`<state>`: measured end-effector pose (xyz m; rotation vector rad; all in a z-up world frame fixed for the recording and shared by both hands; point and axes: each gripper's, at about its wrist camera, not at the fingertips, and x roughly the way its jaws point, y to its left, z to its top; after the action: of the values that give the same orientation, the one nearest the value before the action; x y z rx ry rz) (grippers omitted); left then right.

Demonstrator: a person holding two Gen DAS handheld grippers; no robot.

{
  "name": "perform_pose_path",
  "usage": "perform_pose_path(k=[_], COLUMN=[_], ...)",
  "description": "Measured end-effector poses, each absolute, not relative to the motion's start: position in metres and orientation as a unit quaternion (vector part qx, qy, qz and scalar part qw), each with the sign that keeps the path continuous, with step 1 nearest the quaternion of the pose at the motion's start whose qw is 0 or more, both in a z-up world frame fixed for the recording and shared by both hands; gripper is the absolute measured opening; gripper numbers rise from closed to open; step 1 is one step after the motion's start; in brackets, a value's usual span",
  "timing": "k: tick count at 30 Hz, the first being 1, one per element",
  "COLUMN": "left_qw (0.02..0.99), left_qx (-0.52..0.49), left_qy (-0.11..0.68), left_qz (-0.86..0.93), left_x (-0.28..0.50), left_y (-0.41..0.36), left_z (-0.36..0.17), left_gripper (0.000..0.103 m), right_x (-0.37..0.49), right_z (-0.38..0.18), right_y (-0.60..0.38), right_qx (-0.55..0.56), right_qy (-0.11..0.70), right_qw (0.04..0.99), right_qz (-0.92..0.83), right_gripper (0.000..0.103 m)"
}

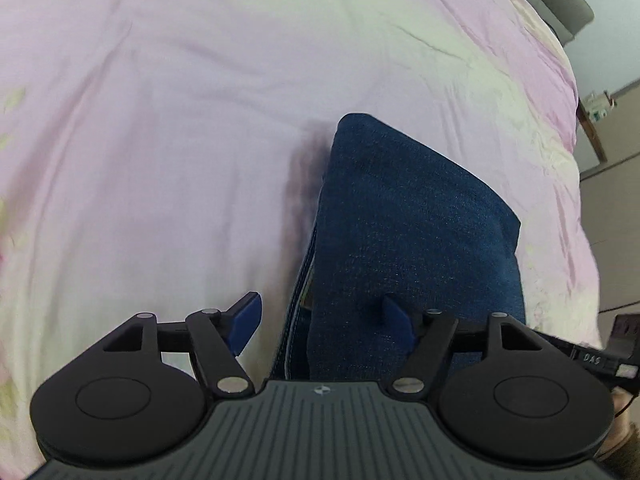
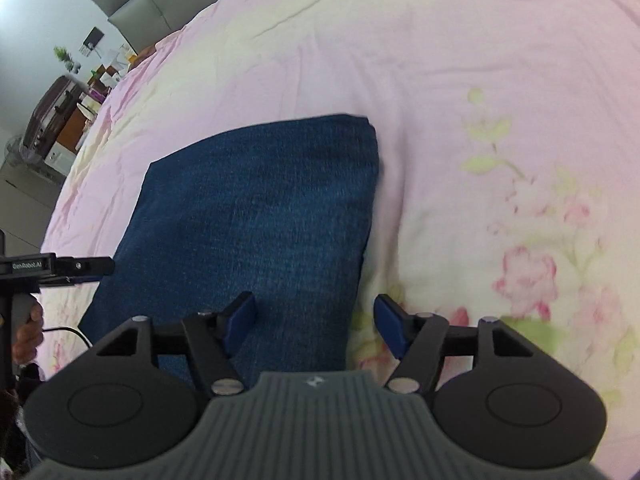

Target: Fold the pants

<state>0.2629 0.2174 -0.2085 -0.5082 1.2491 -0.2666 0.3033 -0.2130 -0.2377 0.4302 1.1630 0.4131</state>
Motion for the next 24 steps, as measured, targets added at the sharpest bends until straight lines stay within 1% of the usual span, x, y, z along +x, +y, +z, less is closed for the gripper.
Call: perform_pose_path(k=[3,4,8,12,14,15,16,17,18,19,20,21,23,24], left_qw=[0.739,0.733,0.716,0.714,0.718,0.724,0.733,0.741,0.746,0.747,0.75,0.758,0.776,0.783], left_qx=[-0.309,-0.319,-0.352,-0.355,-0.351,-0.34,-0.324,-0.31,-0.303,-0.303,-0.305,-0.298,-0.278,-0.272], left_qy=[0.583,0.584,0.579,0.575,0.572,0.572,0.57,0.567,0.564,0.562,0.559,0.553,0.54,0.533], left_qz=[-0.136,-0.142,-0.167,-0.183,-0.182,-0.182,-0.183,-0.184,-0.184,-0.182,-0.178,-0.175,-0.172,-0.171], left_x=[0.266,0.267,0.272,0.277,0.278,0.278,0.277,0.276,0.275,0.273,0.271,0.267,0.26,0.256], left_y=[0.234,0.236,0.242,0.239,0.233,0.229,0.223,0.218,0.216,0.215,0.214,0.213,0.21,0.209], left_z=[-0.231,-0.238,-0.258,-0.264,-0.263,-0.261,-0.257,-0.253,-0.25,-0.247,-0.244,-0.24,-0.23,-0.225], left_gripper=[0.085,0.087,0.091,0.091,0.09,0.089,0.087,0.077,0.073,0.065,0.06,0.058,0.048,0.045], right_x=[0.296,0.295,0.303,0.312,0.32,0.322,0.323,0.324,0.324,0.324,0.324,0.324,0.324,0.323], right_z=[-0.25,-0.252,-0.263,-0.275,-0.28,-0.283,-0.284,-0.284,-0.282,-0.28,-0.277,-0.274,-0.266,-0.261], right_y=[-0.222,-0.226,-0.228,-0.227,-0.225,-0.224,-0.223,-0.222,-0.22,-0.221,-0.22,-0.22,-0.217,-0.215], right_qx=[0.252,0.264,0.296,0.327,0.342,0.35,0.353,0.352,0.348,0.343,0.341,0.339,0.333,0.329], right_qy=[0.545,0.548,0.555,0.552,0.551,0.55,0.551,0.552,0.552,0.553,0.554,0.554,0.55,0.548], right_qw=[0.776,0.769,0.751,0.737,0.73,0.727,0.725,0.725,0.727,0.728,0.729,0.73,0.734,0.736], right_qz=[0.194,0.194,0.201,0.21,0.215,0.216,0.215,0.214,0.214,0.214,0.214,0.215,0.219,0.223], right_gripper=[0.063,0.063,0.062,0.058,0.051,0.051,0.051,0.05,0.049,0.046,0.043,0.042,0.031,0.03])
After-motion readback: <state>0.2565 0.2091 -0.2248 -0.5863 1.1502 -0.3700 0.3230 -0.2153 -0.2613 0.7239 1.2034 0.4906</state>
